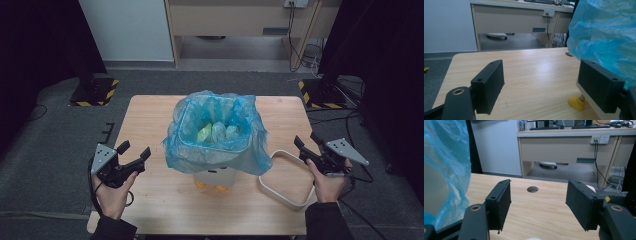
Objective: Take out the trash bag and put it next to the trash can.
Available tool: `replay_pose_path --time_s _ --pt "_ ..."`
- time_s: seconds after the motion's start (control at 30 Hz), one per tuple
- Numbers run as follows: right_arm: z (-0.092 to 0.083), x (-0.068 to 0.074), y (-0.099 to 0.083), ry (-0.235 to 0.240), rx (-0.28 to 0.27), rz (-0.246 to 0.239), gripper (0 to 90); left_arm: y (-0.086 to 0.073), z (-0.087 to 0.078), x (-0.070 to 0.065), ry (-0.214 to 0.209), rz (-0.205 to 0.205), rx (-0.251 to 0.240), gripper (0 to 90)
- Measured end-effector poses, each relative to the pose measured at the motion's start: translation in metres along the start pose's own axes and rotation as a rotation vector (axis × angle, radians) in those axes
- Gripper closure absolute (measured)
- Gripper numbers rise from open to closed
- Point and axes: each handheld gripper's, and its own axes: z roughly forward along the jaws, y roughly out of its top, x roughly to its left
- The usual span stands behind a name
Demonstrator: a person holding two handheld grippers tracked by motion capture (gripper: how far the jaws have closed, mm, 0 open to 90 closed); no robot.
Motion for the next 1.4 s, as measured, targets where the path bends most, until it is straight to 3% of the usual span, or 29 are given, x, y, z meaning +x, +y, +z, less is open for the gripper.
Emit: replay_pose_path --time_s 0.33,0.7,1.07,1.4 --pt "-0.007 0.004 0.018 0.019 -0.054 -0.002 37.1 0.013 0.0 -0.005 -0.021 -0.002 -0.046 20.2" --pt "-0.01 0.018 0.036 0.055 -0.111 -0.008 37.3 0.032 -0.001 -0.011 -0.047 -0.007 -0.121 20.9" --pt "-0.013 0.027 0.056 0.075 -0.155 -0.013 36.4 0.052 0.0 -0.028 -0.082 0.018 -0.18 21.6" --pt "-0.014 0.037 0.072 0.099 -0.186 -0.019 36.2 0.066 0.003 -0.041 -0.11 0.034 -0.204 22.2"
